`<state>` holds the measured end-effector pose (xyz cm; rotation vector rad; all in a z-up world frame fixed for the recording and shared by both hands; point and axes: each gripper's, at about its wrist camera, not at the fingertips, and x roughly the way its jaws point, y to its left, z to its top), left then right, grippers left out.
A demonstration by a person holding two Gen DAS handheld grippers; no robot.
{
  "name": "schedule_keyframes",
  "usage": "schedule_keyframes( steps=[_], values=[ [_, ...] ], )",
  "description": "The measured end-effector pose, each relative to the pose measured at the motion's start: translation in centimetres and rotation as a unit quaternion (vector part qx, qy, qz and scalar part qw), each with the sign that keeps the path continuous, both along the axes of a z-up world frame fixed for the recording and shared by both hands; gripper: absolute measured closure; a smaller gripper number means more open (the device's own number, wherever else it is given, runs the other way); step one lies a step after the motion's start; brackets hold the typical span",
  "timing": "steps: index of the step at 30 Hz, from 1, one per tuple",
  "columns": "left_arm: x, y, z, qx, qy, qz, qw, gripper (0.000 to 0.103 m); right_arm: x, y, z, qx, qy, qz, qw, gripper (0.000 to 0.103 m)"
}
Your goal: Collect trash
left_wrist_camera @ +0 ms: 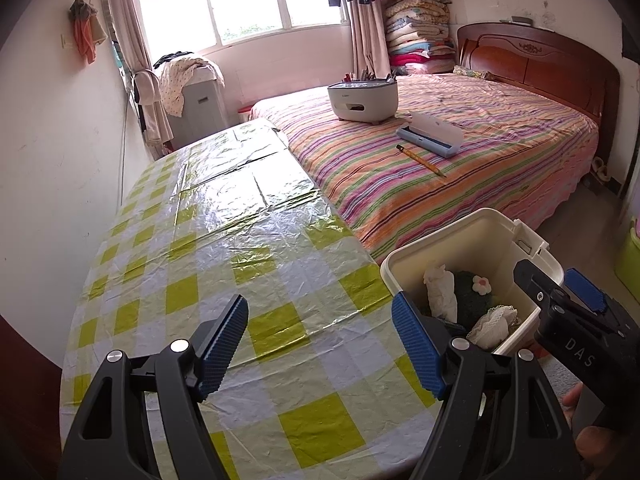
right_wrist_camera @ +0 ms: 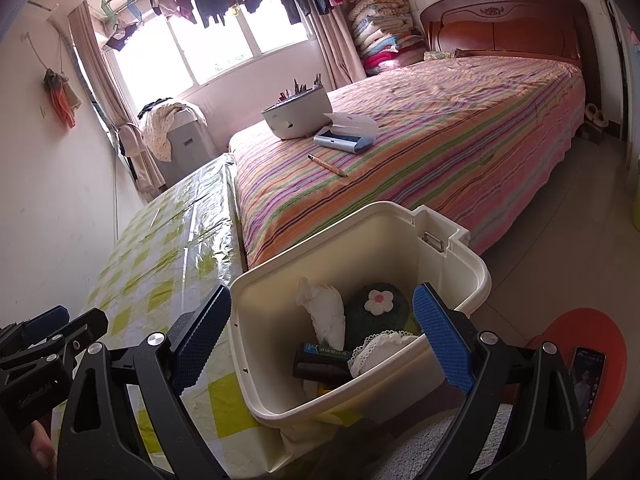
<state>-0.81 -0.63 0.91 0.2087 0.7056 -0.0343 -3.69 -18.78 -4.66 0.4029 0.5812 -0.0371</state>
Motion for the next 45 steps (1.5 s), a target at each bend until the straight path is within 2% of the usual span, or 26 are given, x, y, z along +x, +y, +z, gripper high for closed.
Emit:
schedule_keyframes(
  steps=[24,45],
  values=[
    [1.2,0.6,-1.3,-0.007,0.028,-0.003,0.9996,0.031,1.2,0.8,-1.1,-0.002,0.024,0.010,1.000,0.012],
    [1.7,1.4,-1.6,-0.014,0.033,0.008,0.9993,0.031,1.6,1.5,-1.3,-0.007,0.032,0.018,0.999,0.012]
  ],
)
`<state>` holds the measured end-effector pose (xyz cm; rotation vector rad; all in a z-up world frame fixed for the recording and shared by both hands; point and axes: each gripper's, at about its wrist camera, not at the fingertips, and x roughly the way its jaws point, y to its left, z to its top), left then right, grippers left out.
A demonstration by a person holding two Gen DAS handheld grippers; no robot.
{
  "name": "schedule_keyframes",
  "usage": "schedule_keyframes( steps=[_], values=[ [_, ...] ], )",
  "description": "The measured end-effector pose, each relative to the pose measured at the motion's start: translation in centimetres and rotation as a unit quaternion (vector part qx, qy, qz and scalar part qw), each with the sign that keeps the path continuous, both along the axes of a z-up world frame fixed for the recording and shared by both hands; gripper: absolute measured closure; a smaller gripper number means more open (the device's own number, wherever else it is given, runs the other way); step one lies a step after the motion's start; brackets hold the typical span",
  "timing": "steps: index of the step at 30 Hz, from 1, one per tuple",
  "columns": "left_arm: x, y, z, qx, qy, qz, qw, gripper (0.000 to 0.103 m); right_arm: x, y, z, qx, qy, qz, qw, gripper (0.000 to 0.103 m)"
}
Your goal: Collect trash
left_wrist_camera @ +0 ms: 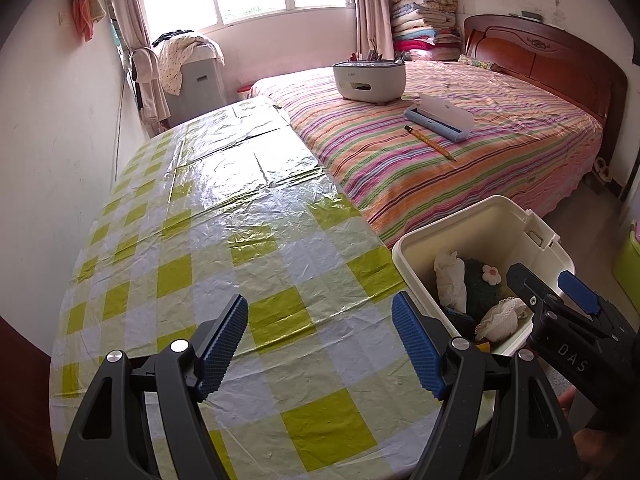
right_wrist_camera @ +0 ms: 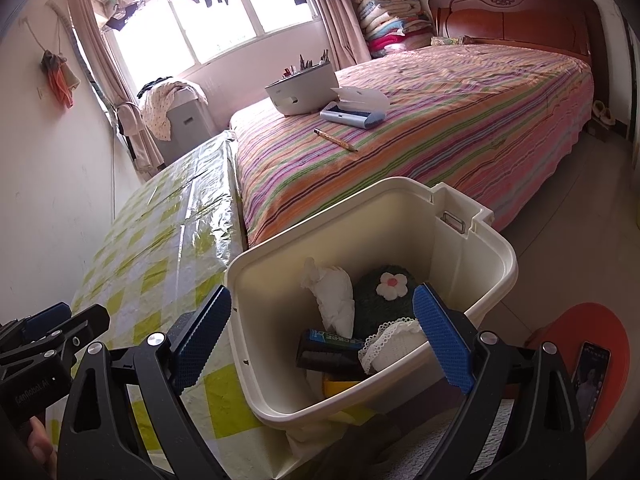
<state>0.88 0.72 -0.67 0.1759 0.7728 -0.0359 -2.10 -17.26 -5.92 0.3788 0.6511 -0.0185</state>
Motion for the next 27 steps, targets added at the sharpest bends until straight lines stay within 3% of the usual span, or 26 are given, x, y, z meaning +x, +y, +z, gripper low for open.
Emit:
schedule_keyframes(
  steps=[6,20,22,27],
  values=[
    [0.0,-0.1,0.0,0.005,-0.005,-0.002,1.0000,0.031,0.1,0.2,-0.1,-0.001,0.002,0.001,1.000,0.012],
    [-0.4,-0.7,-0.1,-0.026,-0.006,-0.041,0.9988,0.030,0.3,0.3,-0.2,-0.002,0.004,0.002,1.000,0.012],
    [-0.6,-0.8,0.0,-0.030,-0.014,-0.044,0.9985,0.017,0.3,0.3,-0.2,-0.002,0.005,0.003,1.000,0.012],
    [-0.9,-1.1,0.4,-0.016,-0.033,-0.046,0.9983,0.016,0.3,0.2,-0.2,0.000,0.005,0.000,1.000,0.012]
  ],
)
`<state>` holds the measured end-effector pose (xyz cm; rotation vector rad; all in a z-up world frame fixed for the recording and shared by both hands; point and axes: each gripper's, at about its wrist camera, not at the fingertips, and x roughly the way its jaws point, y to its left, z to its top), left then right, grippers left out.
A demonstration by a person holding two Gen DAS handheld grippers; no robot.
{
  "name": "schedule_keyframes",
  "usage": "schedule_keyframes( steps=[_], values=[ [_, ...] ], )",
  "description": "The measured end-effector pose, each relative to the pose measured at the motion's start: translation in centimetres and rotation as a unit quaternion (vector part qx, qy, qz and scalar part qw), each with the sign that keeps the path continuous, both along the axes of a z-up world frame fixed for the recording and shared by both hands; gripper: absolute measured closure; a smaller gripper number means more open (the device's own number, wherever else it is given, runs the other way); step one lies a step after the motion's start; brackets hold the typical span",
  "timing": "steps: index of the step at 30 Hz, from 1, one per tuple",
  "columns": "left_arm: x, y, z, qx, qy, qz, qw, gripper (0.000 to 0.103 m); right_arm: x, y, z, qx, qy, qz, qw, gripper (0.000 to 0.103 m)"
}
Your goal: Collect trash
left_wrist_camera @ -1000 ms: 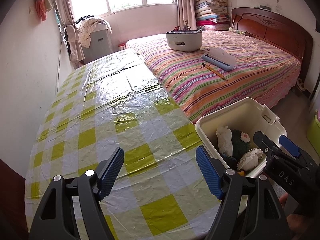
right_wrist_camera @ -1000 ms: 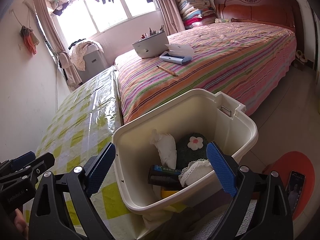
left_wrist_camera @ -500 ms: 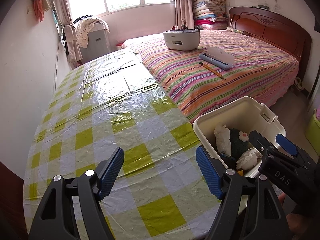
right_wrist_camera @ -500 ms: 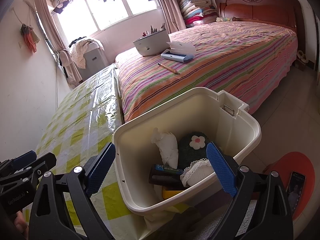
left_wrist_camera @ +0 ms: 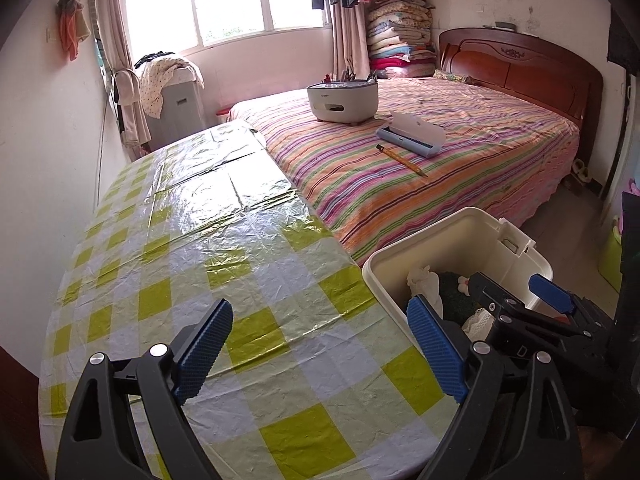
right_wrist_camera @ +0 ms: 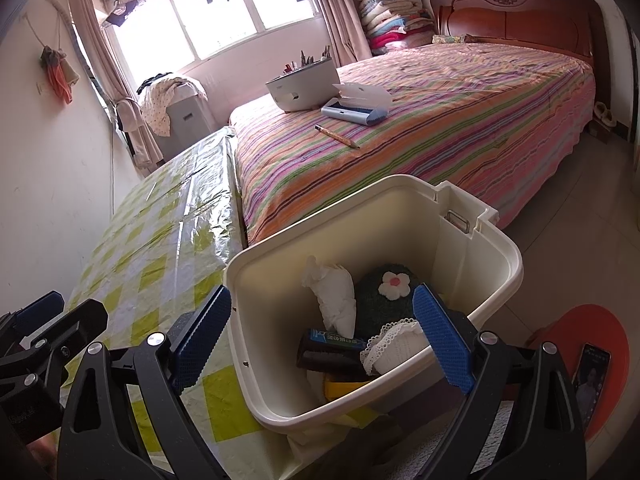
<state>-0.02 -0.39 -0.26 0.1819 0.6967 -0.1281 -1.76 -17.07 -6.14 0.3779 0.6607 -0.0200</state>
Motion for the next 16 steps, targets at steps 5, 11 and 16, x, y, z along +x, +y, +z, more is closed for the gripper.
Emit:
schedule_keyframes(
  steps=[5,11,16],
  values=[
    [0.30,0.17,-0.08,-0.002,0.004,0.004,1.0000,0.016,0.04,-0.11,-0.02,0.000,-0.001,-0.001,1.000,0.012],
    [0.55,0.32,-0.47,0.001,0.017,0.013,0.9998,0.016,0.05,-0.30,-0.02,0.001,0.000,-0.002,1.000,0.012],
    [0.71,0.49,-0.66,-0.002,0.025,0.016,0.9996,0.016,-0.01,-0.40,-0.01,0.002,0.001,-0.002,1.000,0.012]
  ],
)
